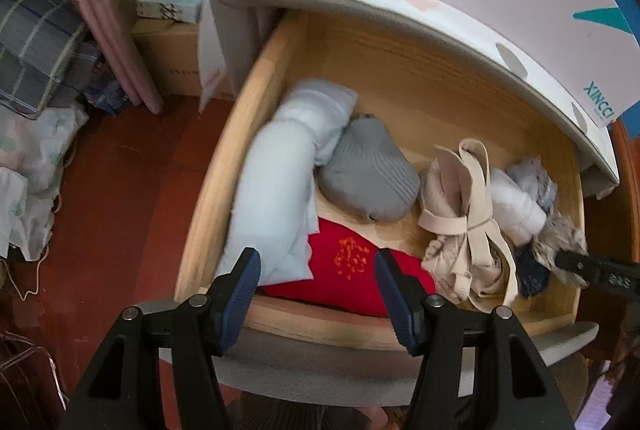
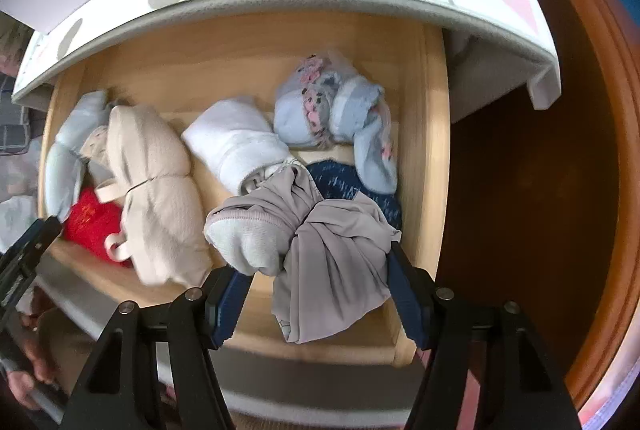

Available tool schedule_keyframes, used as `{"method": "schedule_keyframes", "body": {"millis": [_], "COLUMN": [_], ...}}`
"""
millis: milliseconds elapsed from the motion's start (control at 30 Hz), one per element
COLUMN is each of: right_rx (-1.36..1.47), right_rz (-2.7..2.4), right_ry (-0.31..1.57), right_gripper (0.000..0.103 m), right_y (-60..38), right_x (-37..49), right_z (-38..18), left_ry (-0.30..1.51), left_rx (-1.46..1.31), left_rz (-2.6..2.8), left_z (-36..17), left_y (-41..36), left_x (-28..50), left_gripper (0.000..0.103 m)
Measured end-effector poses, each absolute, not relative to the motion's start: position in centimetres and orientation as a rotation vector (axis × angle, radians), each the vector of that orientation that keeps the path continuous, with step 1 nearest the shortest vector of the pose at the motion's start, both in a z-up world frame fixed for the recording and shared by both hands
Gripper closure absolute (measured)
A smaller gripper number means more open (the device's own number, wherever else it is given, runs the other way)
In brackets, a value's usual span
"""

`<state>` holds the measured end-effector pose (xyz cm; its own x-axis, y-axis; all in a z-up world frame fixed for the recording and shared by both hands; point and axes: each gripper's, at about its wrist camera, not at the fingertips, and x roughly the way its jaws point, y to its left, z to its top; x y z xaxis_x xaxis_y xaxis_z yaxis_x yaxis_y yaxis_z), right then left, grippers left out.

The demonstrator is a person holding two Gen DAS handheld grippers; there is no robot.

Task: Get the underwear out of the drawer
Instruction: 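Lower the right gripper and grasp the grey knotted underwear, then hold the grey underwear with the right gripper while the left gripper lowers toward the red garment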

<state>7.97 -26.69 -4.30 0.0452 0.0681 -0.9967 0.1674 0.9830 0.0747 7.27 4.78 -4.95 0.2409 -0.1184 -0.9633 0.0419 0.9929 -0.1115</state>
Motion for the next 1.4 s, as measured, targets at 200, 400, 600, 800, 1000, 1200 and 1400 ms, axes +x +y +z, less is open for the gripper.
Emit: {"method": "schedule_keyframes", "body": {"millis": [200, 400, 600, 800, 1000, 1200, 1400], "right_rx": [0.240, 0.210, 0.228, 0.233, 0.235, 0.256, 0.255], "right_rz": [-0.076, -0.070, -0.055, -0.031, -0.012, 0.002, 0.012], "right_ry": [1.520, 1.503, 1.495, 1.502, 1.513, 1.520, 1.529], "right_gripper": [0.041, 0.040, 0.039, 0.038, 0.037, 0.037, 0.036], "right_y": [-27.6, -26.7, -25.5, -25.3, -25.1, -25.4, -25.3], "right_x": [8.9, 8.5, 7.6, 7.1, 7.0, 6.9, 6.9], "right_z": [-6.9, -7.3, -8.1, -9.1, -9.5, -9.6, -9.7], "left_ry": [1.413, 1.553, 1.664, 1.709, 1.742, 1.763, 1.813], "left_rx": [-0.081, -0.074, 0.023, 0.126, 0.174, 0.238, 0.260], "left_rz": [-0.131, -0.222, -0.249, -0.220, -0.206, -0.165, -0.080], "left_z": [-5.8, -6.3, -7.5, -9.6, -11.3, -13.2, -14.8], "left_y": [4.7, 3.0, 0.5, -1.5, -2.7, -4.8, -5.1], "left_x": [8.0, 9.3, 10.0, 10.6, 11.5, 12.1, 12.4], "left_gripper": [0.042, 0.040, 0.035, 0.026, 0.013, 0.004, 0.005]}}
